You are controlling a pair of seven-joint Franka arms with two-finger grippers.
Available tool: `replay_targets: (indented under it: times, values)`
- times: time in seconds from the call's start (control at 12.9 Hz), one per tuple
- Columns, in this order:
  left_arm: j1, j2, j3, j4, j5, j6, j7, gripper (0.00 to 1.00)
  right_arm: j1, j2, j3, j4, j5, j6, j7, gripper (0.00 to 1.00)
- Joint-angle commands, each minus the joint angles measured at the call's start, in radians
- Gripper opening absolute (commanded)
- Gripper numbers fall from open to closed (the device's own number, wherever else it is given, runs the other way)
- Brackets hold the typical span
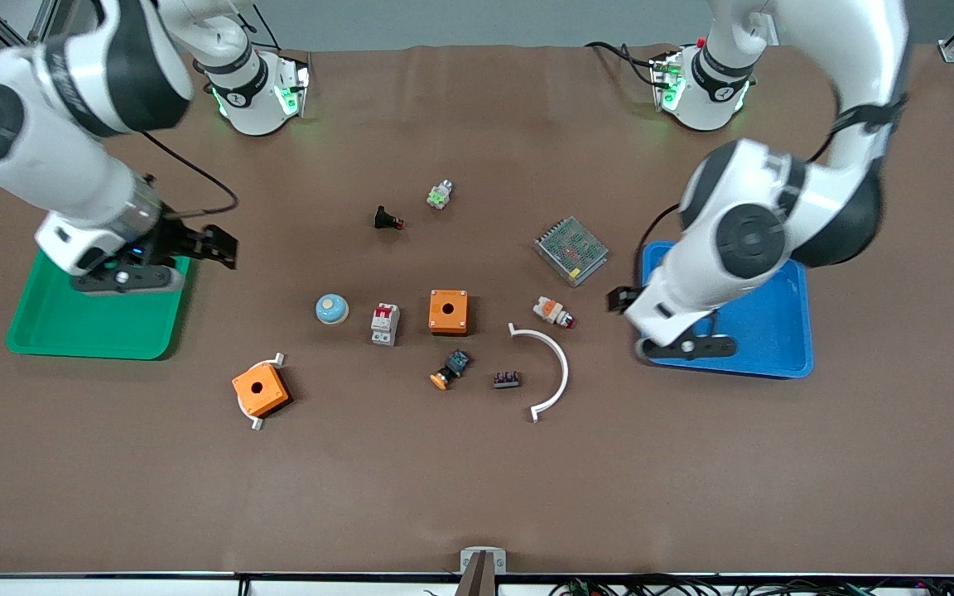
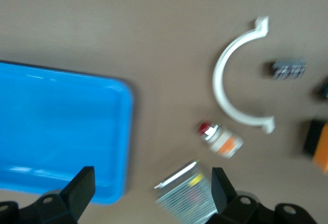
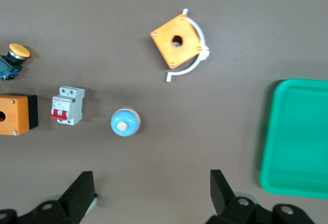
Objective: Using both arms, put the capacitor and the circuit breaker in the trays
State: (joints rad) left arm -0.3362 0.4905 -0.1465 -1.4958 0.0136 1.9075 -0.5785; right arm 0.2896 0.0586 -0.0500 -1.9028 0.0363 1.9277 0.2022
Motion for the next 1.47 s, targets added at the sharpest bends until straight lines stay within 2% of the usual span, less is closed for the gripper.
replay_targets:
  times: [0.0,0.39,0.54,0.7,0.85,1.09,1.4]
  values:
    - [-0.056,0.147,0.004,0.12,-0.006,0.14,-0.238,1.0,0.083,0.082,-0.011,0.011,0.019,0.06,0.098,1.0]
    - [-0.174,0.301,0.022,0.161,0.0,0.439,-0.328,1.0,0.218,0.255,-0.01,0.027,0.023,0.255,0.285,0.95]
    - [-0.217,0.354,0.06,0.205,-0.003,0.462,-0.482,1.0,0.24,0.323,-0.01,0.05,0.068,0.312,0.305,0.93]
    - [-0.222,0.408,0.064,0.259,-0.003,0.482,-0.553,1.0,0.243,0.369,-0.01,0.08,0.117,0.32,0.307,0.92]
    - [-0.239,0.44,0.073,0.259,0.006,0.556,-0.529,1.0,0.259,0.412,-0.01,0.097,0.128,0.352,0.312,0.9]
    - [-0.331,0.48,0.174,0.255,0.037,0.567,-0.434,1.0,0.292,0.466,-0.011,0.099,0.128,0.431,0.352,0.86]
    - [-0.356,0.485,0.18,0.241,0.051,0.558,-0.373,1.0,0.309,0.507,-0.011,0.1,0.126,0.458,0.356,0.83]
